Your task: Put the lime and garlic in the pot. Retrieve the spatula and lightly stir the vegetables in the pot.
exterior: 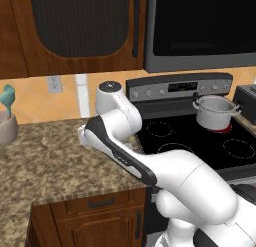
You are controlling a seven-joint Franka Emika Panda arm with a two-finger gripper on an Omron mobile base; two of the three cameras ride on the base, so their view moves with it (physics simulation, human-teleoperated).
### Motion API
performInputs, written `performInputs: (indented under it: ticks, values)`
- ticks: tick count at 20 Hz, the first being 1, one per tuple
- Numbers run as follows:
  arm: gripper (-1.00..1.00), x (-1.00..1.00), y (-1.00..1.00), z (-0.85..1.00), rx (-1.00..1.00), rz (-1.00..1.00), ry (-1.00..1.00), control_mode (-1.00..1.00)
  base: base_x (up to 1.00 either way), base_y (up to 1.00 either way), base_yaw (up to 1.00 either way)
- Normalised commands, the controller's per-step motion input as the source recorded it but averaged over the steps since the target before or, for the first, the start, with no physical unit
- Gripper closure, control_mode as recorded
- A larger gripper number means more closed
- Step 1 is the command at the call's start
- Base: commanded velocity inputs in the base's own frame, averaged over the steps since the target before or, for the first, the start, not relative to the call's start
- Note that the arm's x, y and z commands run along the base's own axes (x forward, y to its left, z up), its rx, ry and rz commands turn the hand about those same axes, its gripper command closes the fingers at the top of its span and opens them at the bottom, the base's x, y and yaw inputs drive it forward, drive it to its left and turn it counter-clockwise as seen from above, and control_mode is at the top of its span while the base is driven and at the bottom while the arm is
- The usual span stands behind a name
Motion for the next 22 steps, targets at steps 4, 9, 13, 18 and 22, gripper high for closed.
performInputs:
  ticks: [4,9,13,18,22]
  values:
    - [-1.00,0.00,0.00,0.00,0.00,0.00,0.00,1.00,0.22,0.47,-0.07]
    - [-1.00,0.00,0.00,0.00,0.00,0.00,0.00,1.00,0.14,0.05,-0.08]
    - [-1.00,0.10,0.00,-0.21,0.00,-0.03,0.16,-1.00,0.00,0.00,0.00]
    - [-1.00,0.48,-0.01,-0.60,0.01,-0.14,0.10,-1.00,0.00,0.00,0.00]
    - [-1.00,0.51,0.00,-0.51,0.01,-0.19,0.01,-1.00,0.00,0.00,0.00]
